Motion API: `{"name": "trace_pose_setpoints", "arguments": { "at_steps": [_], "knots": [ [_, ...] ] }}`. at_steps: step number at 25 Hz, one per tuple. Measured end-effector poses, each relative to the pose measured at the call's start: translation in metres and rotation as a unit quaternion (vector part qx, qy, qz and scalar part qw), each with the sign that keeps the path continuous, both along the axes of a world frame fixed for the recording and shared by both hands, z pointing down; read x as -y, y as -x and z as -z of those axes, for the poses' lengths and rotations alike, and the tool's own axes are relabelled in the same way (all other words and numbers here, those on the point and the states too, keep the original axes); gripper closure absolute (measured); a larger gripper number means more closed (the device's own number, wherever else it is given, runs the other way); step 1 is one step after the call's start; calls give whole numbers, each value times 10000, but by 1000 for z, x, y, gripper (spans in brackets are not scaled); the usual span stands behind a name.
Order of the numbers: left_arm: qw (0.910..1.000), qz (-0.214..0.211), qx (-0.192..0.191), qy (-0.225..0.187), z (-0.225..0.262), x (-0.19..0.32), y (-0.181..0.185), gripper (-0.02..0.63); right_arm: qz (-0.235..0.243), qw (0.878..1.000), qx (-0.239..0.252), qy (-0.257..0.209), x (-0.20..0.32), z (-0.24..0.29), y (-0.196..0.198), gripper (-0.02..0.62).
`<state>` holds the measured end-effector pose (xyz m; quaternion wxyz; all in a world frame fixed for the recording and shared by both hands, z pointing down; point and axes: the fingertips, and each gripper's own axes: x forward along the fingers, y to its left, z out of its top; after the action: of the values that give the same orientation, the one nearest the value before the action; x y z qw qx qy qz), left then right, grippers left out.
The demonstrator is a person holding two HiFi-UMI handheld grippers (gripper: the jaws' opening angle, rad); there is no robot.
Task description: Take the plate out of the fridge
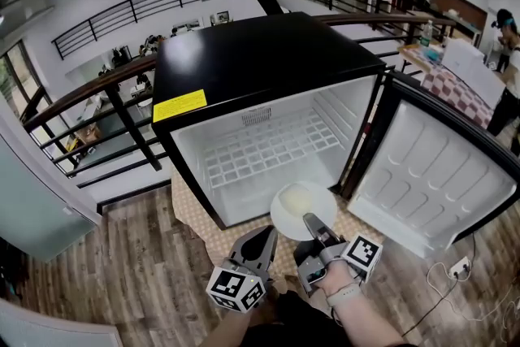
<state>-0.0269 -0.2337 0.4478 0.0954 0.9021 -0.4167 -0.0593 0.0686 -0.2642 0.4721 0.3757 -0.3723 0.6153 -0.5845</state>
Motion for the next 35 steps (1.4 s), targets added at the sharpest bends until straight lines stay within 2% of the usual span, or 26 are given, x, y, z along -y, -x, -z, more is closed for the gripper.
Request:
{"name": "trace_pose_setpoints", "arguments": {
  "at_steps": [15, 35],
  "knots": [
    [10000, -56, 25, 38, -4, -21, 1, 598, 4, 9999, -120, 61, -28, -17, 4, 555],
    [10000, -57, 4, 5, -1, -46, 7, 598, 6, 10000, -78, 15, -56, -15, 10, 555]
  ]
}}
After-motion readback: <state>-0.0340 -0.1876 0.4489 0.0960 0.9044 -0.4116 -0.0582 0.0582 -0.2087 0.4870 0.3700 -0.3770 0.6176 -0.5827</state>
